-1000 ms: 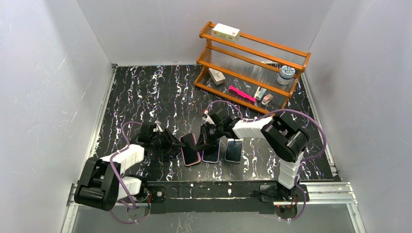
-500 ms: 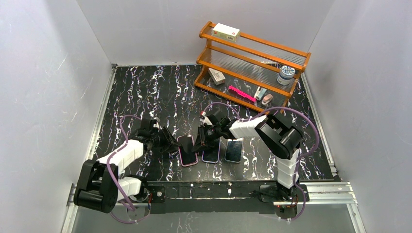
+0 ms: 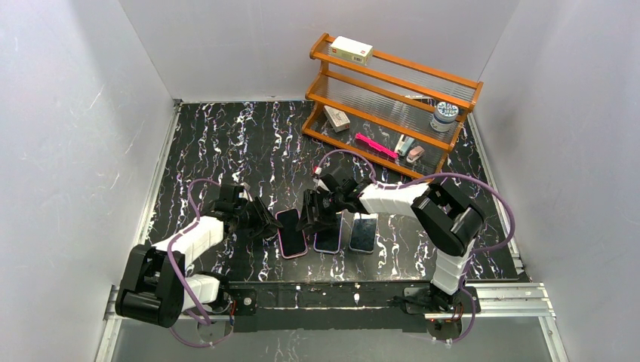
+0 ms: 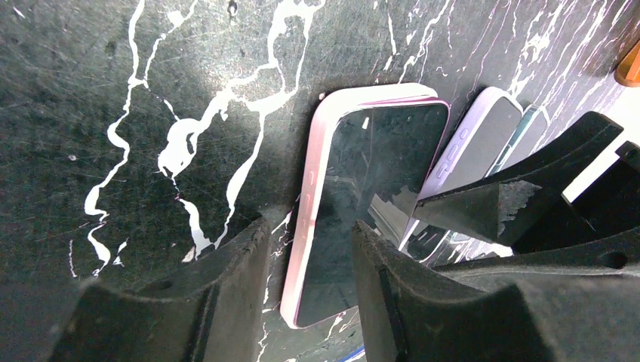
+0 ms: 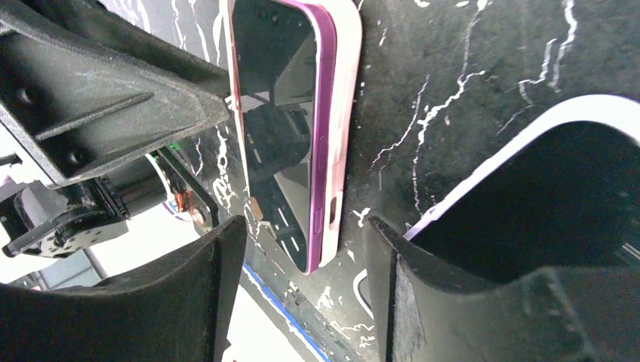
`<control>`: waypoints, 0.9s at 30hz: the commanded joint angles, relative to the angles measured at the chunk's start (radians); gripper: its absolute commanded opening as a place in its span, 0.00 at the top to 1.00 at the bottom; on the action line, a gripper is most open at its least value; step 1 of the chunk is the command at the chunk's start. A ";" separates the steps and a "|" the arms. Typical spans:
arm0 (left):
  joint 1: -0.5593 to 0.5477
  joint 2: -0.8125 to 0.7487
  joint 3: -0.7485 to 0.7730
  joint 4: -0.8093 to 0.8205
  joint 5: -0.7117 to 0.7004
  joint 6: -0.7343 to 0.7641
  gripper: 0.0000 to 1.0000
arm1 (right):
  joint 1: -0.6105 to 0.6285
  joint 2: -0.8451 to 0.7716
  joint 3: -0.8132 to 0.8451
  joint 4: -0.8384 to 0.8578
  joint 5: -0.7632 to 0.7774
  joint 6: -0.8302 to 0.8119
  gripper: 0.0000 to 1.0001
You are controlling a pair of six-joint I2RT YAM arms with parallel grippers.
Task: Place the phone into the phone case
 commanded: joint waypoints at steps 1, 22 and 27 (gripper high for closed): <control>-0.003 0.007 -0.010 -0.005 0.007 -0.003 0.58 | -0.007 -0.024 0.037 -0.024 0.041 -0.025 0.32; -0.003 0.065 -0.046 0.007 0.049 -0.044 0.69 | 0.034 0.101 0.004 0.268 -0.001 0.129 0.14; 0.002 0.069 -0.065 0.031 0.082 -0.077 0.73 | 0.034 0.116 -0.023 0.420 -0.062 0.199 0.14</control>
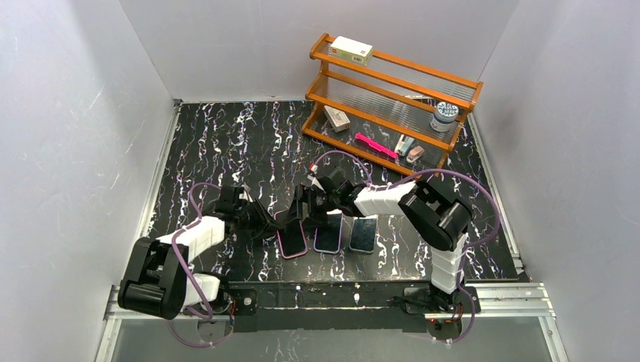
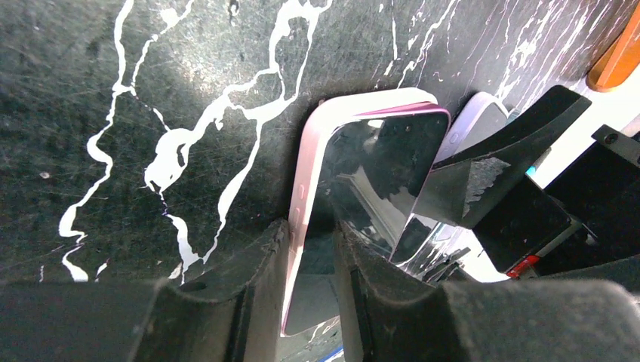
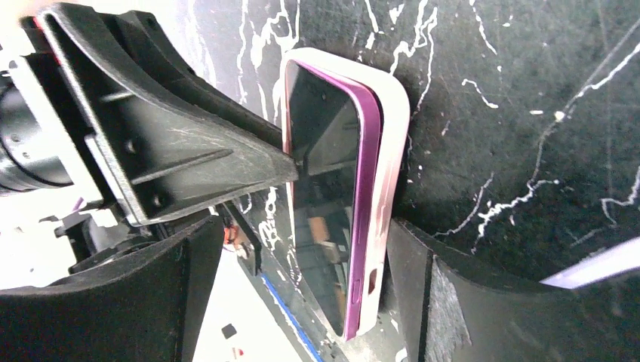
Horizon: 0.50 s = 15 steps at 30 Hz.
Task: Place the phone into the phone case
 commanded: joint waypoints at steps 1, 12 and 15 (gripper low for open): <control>0.000 0.030 -0.039 -0.050 0.031 -0.016 0.74 | 0.017 0.043 -0.040 0.247 -0.076 0.103 0.14; 0.046 0.029 -0.037 -0.065 0.066 -0.018 0.76 | 0.011 0.010 -0.140 0.534 -0.142 0.207 0.24; 0.045 0.018 -0.038 -0.074 0.055 -0.017 0.76 | 0.005 0.009 -0.165 0.569 -0.145 0.225 0.36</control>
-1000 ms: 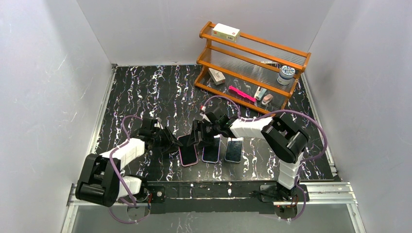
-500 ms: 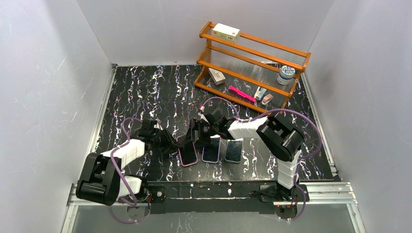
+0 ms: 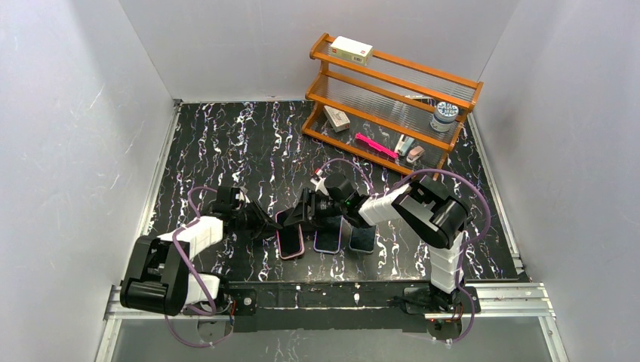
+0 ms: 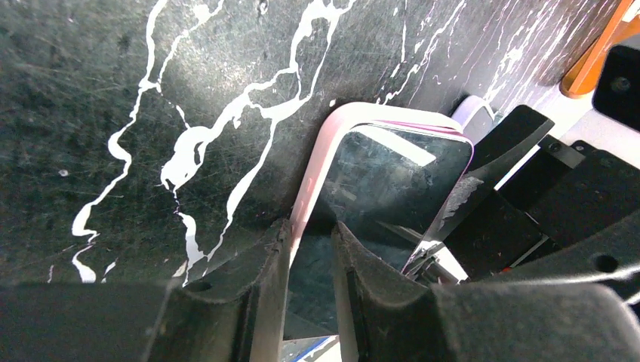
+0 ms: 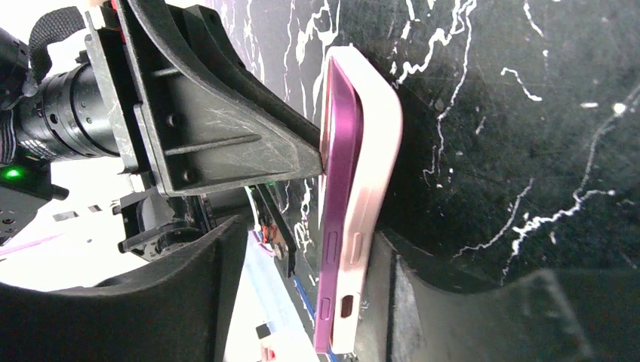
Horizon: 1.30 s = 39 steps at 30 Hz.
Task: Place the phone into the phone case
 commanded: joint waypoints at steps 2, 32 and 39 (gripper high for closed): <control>-0.006 -0.002 -0.026 -0.088 -0.014 0.016 0.75 | 0.009 -0.019 -0.024 0.196 -0.070 0.058 0.47; 0.000 -0.105 -0.017 -0.147 -0.009 0.024 0.66 | -0.004 -0.042 0.067 -0.099 -0.019 -0.061 0.98; 0.021 -0.220 0.138 -0.243 0.121 0.133 0.45 | -0.059 -0.193 0.007 -0.139 -0.057 -0.114 0.99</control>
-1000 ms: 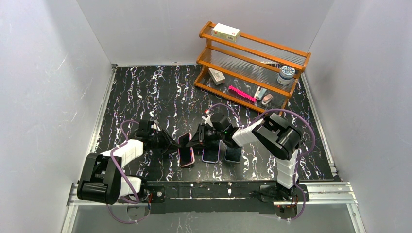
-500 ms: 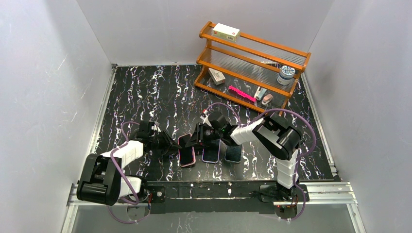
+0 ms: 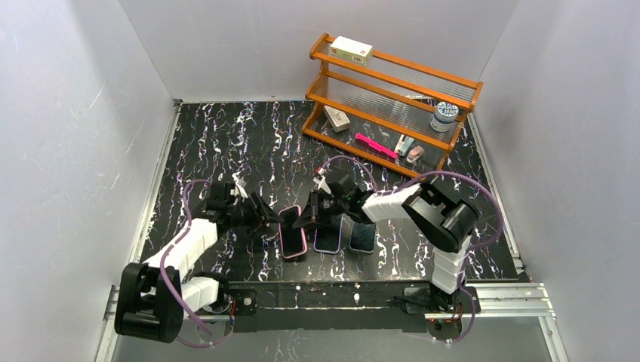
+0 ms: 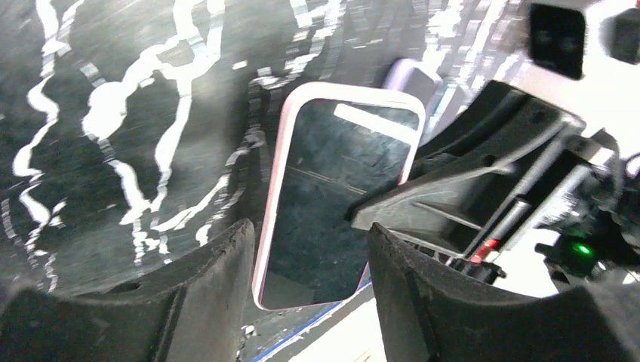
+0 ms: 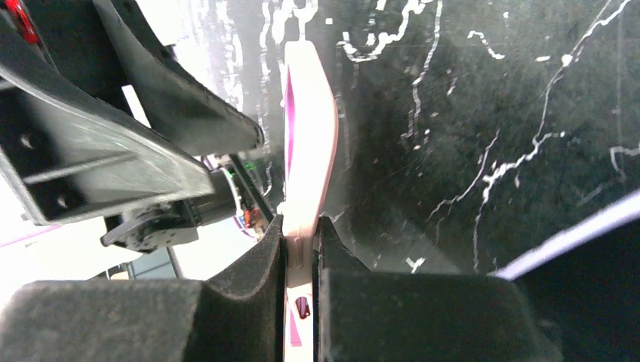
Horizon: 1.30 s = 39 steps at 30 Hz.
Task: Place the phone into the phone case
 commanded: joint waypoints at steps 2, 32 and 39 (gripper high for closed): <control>0.011 -0.083 0.114 -0.061 0.152 0.088 0.40 | -0.066 -0.193 -0.027 0.030 -0.100 -0.036 0.99; 0.011 -0.117 -0.074 0.714 0.424 -0.393 0.80 | -0.134 -0.161 -0.066 0.600 -0.247 0.373 0.83; 0.011 -0.094 -0.070 0.856 0.418 -0.489 1.00 | -0.141 -0.197 -0.105 0.569 -0.328 0.318 0.41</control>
